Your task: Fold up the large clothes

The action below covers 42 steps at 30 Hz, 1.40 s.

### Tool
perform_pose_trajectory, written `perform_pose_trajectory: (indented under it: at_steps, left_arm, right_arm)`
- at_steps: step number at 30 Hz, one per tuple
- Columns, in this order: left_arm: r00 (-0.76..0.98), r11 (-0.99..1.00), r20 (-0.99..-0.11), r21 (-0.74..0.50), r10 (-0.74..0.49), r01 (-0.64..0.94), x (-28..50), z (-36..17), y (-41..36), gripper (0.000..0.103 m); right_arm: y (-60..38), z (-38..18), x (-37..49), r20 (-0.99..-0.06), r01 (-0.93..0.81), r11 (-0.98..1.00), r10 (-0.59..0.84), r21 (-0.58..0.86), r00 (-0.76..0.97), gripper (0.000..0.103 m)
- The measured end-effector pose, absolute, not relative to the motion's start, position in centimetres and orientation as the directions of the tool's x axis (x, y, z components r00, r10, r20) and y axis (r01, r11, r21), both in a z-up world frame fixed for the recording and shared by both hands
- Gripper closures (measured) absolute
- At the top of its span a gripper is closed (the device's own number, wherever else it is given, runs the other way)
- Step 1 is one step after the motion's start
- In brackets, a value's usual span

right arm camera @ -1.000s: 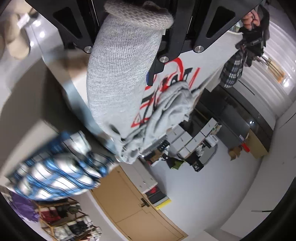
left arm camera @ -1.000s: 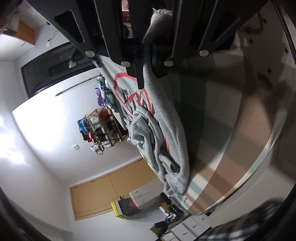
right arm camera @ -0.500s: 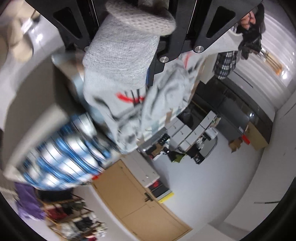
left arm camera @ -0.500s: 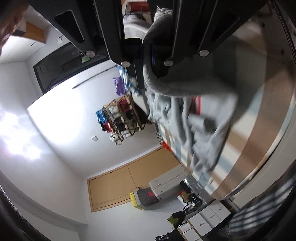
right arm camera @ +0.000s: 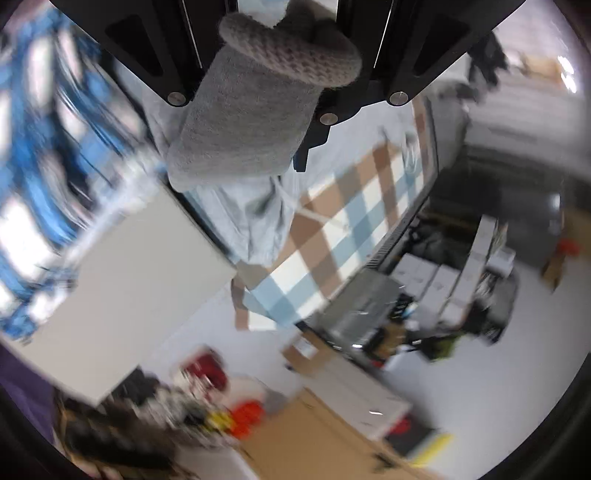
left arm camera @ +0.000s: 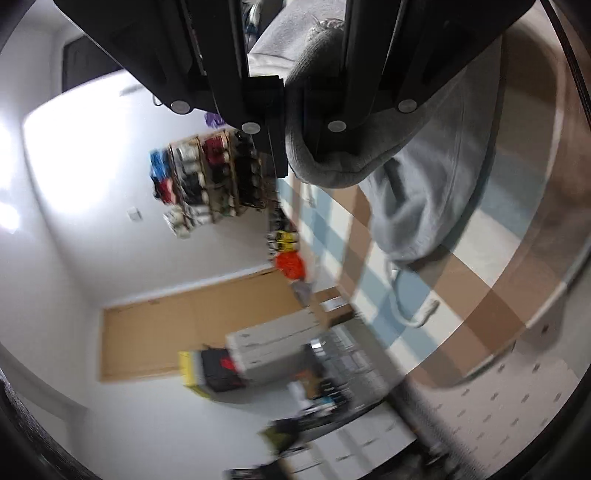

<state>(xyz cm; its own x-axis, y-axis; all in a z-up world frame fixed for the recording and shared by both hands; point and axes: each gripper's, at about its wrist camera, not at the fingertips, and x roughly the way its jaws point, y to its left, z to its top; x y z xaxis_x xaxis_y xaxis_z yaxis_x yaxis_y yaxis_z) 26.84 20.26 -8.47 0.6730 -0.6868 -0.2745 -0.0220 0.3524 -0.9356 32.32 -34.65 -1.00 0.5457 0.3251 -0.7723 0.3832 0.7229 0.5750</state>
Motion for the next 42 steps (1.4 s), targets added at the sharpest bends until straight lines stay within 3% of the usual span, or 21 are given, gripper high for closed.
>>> perform_pose_trajectory:
  at_steps: [5,6,8,10,11,12,14,15,16,17,21,27,30,34,42]
  left_arm:
    - [0.644,0.343,-0.351,-0.928,-0.680,-0.145,30.7,-12.7,20.3,0.101]
    - [0.620,0.331,-0.383,-0.922,-0.685,-0.203,31.6,-14.0,20.4,0.101]
    - [0.584,0.282,-0.400,-0.916,-0.706,-0.287,33.1,-16.0,20.9,0.101]
    - [0.562,0.272,-0.413,-0.907,-0.716,-0.321,33.3,-17.4,21.2,0.098]
    - [0.562,0.291,-0.427,-0.902,-0.709,-0.318,33.0,-17.4,21.4,0.096]
    - [0.577,0.306,-0.436,-0.899,-0.691,-0.313,32.4,-17.1,21.7,0.091]
    - [0.617,0.304,-0.416,-0.909,-0.669,-0.284,31.3,-16.1,22.4,0.068]
    - [0.644,0.294,-0.400,-0.916,-0.652,-0.272,30.7,-15.4,22.8,0.046]
    - [0.668,0.295,-0.398,-0.917,-0.628,-0.269,30.2,-14.8,23.4,0.035]
    - [0.704,0.317,-0.402,-0.913,-0.586,-0.257,29.1,-13.4,23.8,0.033]
    - [0.692,0.422,-0.405,-0.893,-0.597,-0.159,27.4,-9.6,22.0,0.032]
    - [0.422,0.542,-0.470,-0.838,-0.775,0.063,27.0,-7.8,11.4,0.032]
    - [0.209,0.539,-0.510,-0.835,-0.834,0.112,27.9,-10.2,4.9,0.032]
    - [0.106,0.595,-0.586,-0.795,-0.803,0.118,29.8,-12.4,0.3,0.032]
    - [0.160,0.641,-0.625,-0.764,-0.764,0.077,34.6,-12.6,-0.7,0.032]
  right_arm:
    - [-35.6,-7.0,41.7,-0.876,0.480,0.745,0.300,0.463,0.378,0.093]
    - [-35.9,-8.1,42.1,-0.881,0.505,0.733,0.289,0.456,0.375,0.088]
    - [-36.6,-10.0,42.8,-0.864,0.519,0.696,0.336,0.496,0.375,0.072]
    - [-37.4,-10.1,42.7,-0.851,0.517,0.687,0.320,0.511,0.416,0.033]
    - [-37.9,-9.8,42.6,-0.836,0.498,0.687,0.321,0.529,0.445,0.028]
    - [-38.2,-9.5,42.5,-0.813,0.474,0.679,0.344,0.561,0.470,0.023]
    - [-38.5,-8.3,41.4,-0.799,0.461,0.687,0.308,0.562,0.516,0.019]
    - [-38.1,-7.6,40.9,-0.804,0.442,0.714,0.291,0.543,0.519,0.014]
    - [-37.4,-6.8,40.5,-0.806,0.399,0.756,0.278,0.519,0.523,0.014]
    - [-36.2,-5.7,40.1,-0.815,0.346,0.817,0.237,0.462,0.529,0.014]
    - [-29.1,-2.5,38.5,-0.821,0.094,0.978,0.102,0.185,0.562,0.002]
    - [-19.2,-6.8,36.4,-0.889,-0.215,0.975,0.051,-0.054,0.455,0.002]
    - [-17.4,-10.0,36.7,-0.914,-0.243,0.960,-0.033,-0.142,0.404,0.003]
    - [-17.3,-12.8,37.1,-0.926,-0.245,0.946,-0.114,-0.212,0.359,0.002]
    - [-16.7,-14.3,41.2,-0.912,-0.236,0.937,-0.153,-0.256,0.380,0.001]
